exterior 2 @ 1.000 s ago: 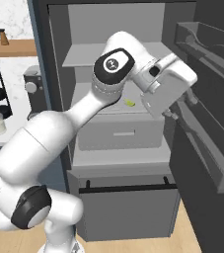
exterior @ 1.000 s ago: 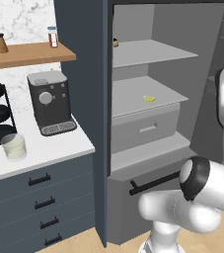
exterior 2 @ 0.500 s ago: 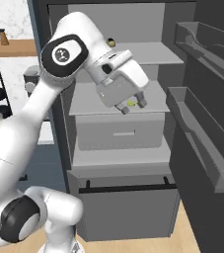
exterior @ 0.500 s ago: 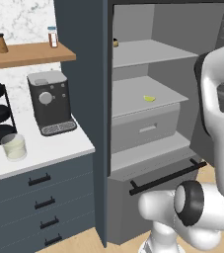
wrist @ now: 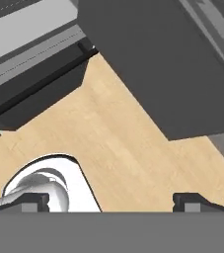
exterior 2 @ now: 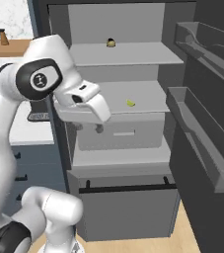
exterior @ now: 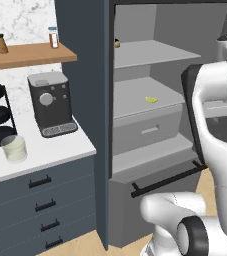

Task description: Grab a lemon wedge from the fridge and one ice cube from the ice bowl, and put them in the glass of lemonade.

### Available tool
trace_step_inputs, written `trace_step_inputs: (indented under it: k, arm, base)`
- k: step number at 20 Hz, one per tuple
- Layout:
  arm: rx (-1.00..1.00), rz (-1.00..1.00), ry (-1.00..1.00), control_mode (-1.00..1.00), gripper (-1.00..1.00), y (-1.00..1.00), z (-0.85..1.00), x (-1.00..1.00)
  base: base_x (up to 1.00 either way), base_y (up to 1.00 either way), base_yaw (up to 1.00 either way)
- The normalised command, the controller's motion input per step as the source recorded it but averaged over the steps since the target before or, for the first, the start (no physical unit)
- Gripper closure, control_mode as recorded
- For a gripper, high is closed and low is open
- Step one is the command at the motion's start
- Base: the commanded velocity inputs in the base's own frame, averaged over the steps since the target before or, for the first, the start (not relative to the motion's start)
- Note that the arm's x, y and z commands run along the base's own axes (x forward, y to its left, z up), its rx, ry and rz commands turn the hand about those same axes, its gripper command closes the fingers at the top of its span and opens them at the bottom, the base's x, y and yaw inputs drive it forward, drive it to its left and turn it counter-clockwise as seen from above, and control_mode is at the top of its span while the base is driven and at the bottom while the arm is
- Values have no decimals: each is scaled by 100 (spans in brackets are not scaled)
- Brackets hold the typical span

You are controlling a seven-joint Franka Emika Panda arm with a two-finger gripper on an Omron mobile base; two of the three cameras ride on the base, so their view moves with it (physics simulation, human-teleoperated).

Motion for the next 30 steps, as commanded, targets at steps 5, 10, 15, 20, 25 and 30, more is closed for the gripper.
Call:
trace_step_inputs:
  k: [5,10,15,20,25,30]
  arm:
    - [18,30,-6,-100,-100,87,-65,-10]
    - [1,29,2,-100,-100,59,-9,-60]
    - [3,12,-6,-100,-100,4,-1,-77]
    - [1,-1,-5,-100,-100,-4,0,-13]
    - [0,5,-1,-100,-100,0,0,40]
    - [0,6,-2,-100,-100,-6,-1,21]
  base:
    - [0,0,0]
    - [0,0,0]
    - [0,0,0]
    - [0,0,0]
    - [0,0,0]
    - [0,0,0]
